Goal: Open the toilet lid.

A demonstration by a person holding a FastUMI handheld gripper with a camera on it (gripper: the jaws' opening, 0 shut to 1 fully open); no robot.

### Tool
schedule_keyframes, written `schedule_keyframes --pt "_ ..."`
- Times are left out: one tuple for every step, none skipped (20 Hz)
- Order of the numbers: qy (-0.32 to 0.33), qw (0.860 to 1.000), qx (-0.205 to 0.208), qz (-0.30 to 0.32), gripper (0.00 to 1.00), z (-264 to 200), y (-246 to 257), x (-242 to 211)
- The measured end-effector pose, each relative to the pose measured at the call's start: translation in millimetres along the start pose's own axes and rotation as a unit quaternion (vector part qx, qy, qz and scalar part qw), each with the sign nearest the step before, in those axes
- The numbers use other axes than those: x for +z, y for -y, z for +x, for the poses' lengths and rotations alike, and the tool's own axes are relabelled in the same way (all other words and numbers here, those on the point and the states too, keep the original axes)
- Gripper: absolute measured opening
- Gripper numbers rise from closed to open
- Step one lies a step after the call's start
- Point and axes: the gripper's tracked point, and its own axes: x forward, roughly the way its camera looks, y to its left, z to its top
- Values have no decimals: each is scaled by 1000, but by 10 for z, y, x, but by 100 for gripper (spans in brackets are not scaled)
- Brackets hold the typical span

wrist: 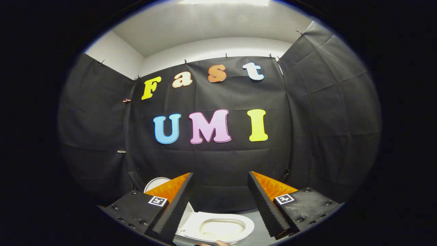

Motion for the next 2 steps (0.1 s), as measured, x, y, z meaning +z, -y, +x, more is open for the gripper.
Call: schedule_keyframes --pt "0 1000 0 -1 98 6 5 -1" --pt "0 1000 0 -1 98 5 5 -4"
